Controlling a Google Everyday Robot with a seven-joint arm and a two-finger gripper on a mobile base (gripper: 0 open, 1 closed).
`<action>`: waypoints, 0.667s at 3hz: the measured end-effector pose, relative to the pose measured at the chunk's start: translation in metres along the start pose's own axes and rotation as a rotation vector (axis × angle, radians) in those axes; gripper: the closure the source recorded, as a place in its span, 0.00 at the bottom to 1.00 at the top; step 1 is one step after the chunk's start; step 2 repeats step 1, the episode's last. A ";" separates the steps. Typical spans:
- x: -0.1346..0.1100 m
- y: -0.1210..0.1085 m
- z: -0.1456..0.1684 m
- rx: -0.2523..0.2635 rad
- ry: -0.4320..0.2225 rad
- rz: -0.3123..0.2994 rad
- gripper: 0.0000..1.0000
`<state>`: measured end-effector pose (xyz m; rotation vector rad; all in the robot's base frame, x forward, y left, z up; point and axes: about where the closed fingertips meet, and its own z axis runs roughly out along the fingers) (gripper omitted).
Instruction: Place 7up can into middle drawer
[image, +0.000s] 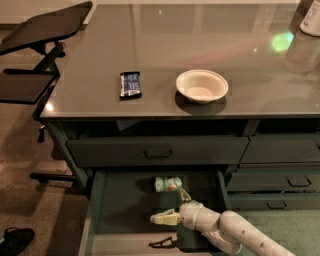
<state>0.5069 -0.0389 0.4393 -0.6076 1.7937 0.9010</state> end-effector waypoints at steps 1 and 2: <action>0.000 0.000 0.000 0.000 0.000 0.000 0.00; 0.000 0.000 0.000 0.000 0.000 0.000 0.00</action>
Offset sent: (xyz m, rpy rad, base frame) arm 0.0000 0.0000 0.0000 0.0000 0.0000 0.0000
